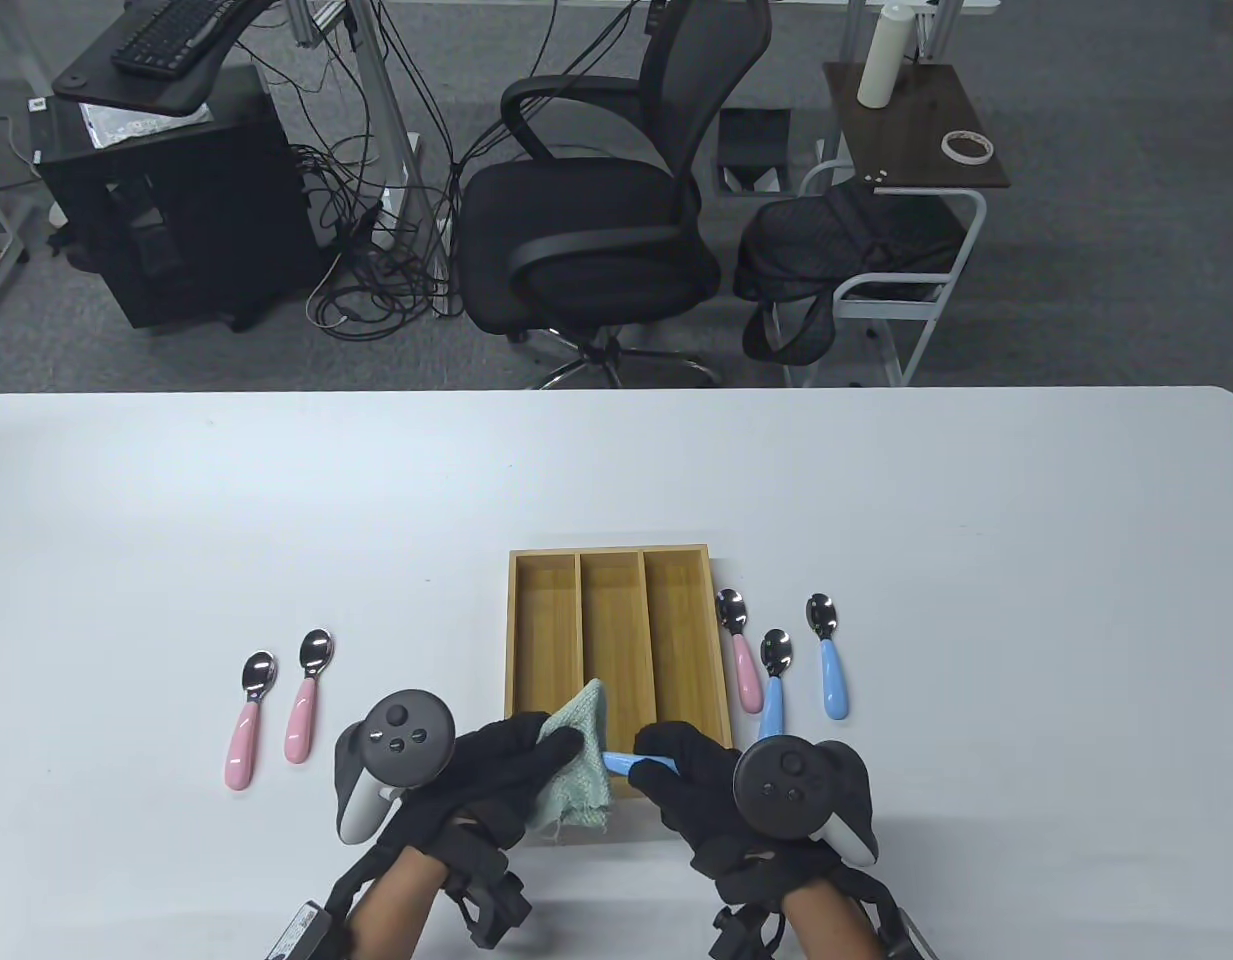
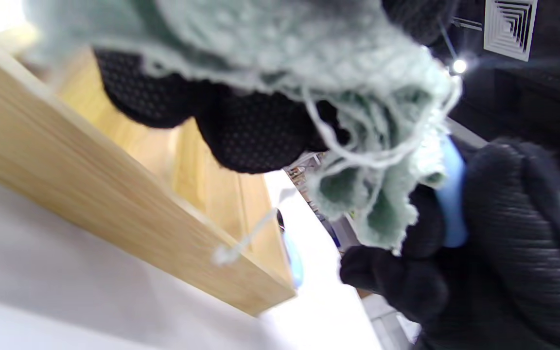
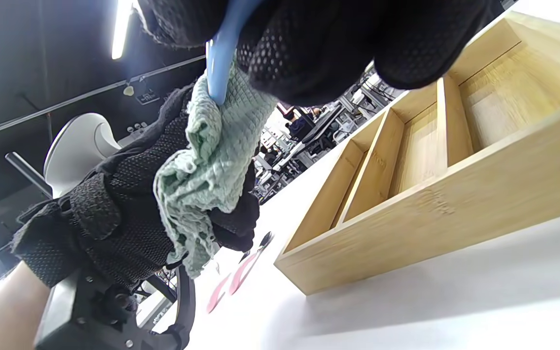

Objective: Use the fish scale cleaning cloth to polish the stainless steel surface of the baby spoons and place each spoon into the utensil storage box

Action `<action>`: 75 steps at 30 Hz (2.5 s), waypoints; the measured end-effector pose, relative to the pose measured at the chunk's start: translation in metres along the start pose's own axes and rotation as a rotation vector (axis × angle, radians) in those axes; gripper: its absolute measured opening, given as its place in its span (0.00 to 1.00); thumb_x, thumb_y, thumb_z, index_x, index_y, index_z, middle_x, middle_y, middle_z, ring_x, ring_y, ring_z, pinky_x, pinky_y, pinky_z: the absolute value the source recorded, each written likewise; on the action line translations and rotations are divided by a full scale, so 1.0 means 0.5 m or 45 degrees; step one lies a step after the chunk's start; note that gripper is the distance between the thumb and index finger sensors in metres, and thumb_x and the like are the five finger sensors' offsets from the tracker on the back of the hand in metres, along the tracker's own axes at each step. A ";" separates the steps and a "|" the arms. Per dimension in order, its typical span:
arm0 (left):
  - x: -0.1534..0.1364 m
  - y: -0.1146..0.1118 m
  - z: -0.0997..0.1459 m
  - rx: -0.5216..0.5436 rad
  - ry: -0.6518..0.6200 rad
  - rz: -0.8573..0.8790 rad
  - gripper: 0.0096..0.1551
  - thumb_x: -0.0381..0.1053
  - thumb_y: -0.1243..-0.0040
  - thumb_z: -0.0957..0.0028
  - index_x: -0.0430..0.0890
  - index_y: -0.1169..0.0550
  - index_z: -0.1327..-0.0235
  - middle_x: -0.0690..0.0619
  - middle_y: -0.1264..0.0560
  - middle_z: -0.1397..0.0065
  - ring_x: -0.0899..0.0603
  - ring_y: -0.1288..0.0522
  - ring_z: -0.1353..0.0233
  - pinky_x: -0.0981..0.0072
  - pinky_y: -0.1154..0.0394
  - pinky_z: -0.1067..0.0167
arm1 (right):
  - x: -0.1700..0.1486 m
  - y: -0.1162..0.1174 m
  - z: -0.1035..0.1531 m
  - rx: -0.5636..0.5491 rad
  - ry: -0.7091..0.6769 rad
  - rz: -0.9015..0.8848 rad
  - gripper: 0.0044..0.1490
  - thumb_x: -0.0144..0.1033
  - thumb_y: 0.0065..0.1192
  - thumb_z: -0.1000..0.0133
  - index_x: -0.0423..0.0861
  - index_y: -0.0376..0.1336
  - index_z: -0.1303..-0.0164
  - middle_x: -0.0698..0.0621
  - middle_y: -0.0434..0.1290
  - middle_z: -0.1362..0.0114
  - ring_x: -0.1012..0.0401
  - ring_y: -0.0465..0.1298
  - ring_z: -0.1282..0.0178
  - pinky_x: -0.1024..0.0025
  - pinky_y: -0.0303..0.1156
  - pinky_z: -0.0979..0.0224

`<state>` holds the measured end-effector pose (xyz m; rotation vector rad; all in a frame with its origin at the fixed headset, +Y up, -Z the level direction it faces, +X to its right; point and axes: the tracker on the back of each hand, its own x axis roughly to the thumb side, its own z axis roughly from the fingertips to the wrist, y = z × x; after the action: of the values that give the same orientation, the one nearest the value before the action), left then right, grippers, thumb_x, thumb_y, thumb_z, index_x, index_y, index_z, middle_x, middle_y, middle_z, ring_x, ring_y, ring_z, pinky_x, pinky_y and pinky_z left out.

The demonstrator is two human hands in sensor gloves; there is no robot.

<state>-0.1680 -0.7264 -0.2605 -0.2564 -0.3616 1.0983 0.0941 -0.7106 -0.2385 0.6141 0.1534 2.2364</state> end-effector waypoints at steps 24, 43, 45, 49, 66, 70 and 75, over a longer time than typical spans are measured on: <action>0.003 0.001 0.007 0.121 0.038 -0.115 0.33 0.66 0.41 0.44 0.40 0.20 0.45 0.56 0.15 0.55 0.50 0.11 0.57 0.57 0.15 0.55 | 0.003 0.004 0.000 0.017 -0.010 0.035 0.29 0.52 0.45 0.32 0.45 0.55 0.27 0.50 0.71 0.39 0.63 0.78 0.55 0.50 0.74 0.32; -0.014 -0.004 -0.001 -0.035 0.082 0.311 0.29 0.54 0.37 0.36 0.35 0.26 0.33 0.48 0.17 0.43 0.44 0.13 0.47 0.51 0.16 0.47 | -0.029 -0.001 -0.009 0.042 0.041 -0.150 0.29 0.52 0.44 0.32 0.47 0.55 0.27 0.50 0.70 0.39 0.63 0.78 0.54 0.50 0.73 0.31; -0.014 -0.003 0.002 0.014 0.089 0.256 0.31 0.58 0.34 0.40 0.37 0.24 0.36 0.51 0.17 0.45 0.46 0.13 0.49 0.52 0.16 0.48 | -0.025 0.002 -0.008 0.073 0.040 -0.150 0.27 0.52 0.46 0.32 0.49 0.56 0.28 0.51 0.71 0.39 0.62 0.78 0.54 0.50 0.74 0.32; -0.001 0.003 0.012 0.146 0.038 -0.014 0.32 0.64 0.35 0.46 0.41 0.22 0.42 0.56 0.16 0.52 0.50 0.12 0.54 0.55 0.15 0.51 | -0.020 0.010 -0.010 0.169 0.050 -0.121 0.27 0.53 0.50 0.33 0.50 0.58 0.29 0.51 0.73 0.39 0.60 0.81 0.54 0.49 0.74 0.32; 0.008 0.014 0.014 0.248 -0.018 -0.148 0.29 0.64 0.51 0.37 0.43 0.20 0.43 0.58 0.15 0.53 0.49 0.12 0.53 0.54 0.16 0.50 | -0.006 0.016 -0.013 0.343 0.073 0.009 0.28 0.55 0.56 0.35 0.49 0.63 0.32 0.50 0.75 0.37 0.57 0.81 0.49 0.54 0.77 0.39; -0.012 0.056 0.025 0.407 0.042 -0.074 0.28 0.64 0.52 0.36 0.45 0.20 0.44 0.60 0.15 0.53 0.50 0.12 0.53 0.54 0.16 0.50 | -0.018 -0.010 -0.002 0.309 0.137 0.059 0.27 0.54 0.56 0.35 0.50 0.63 0.31 0.51 0.75 0.36 0.55 0.80 0.47 0.53 0.75 0.37; -0.049 0.100 0.039 0.502 0.126 0.233 0.28 0.64 0.53 0.35 0.44 0.21 0.42 0.59 0.16 0.51 0.49 0.12 0.52 0.54 0.16 0.49 | -0.054 -0.057 -0.009 -0.019 0.365 -0.192 0.26 0.54 0.55 0.33 0.49 0.64 0.32 0.46 0.70 0.33 0.51 0.76 0.44 0.48 0.72 0.35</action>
<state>-0.2268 -0.7261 -0.2652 0.0077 -0.0287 1.3058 0.1263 -0.7108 -0.2611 0.2615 0.3161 2.1655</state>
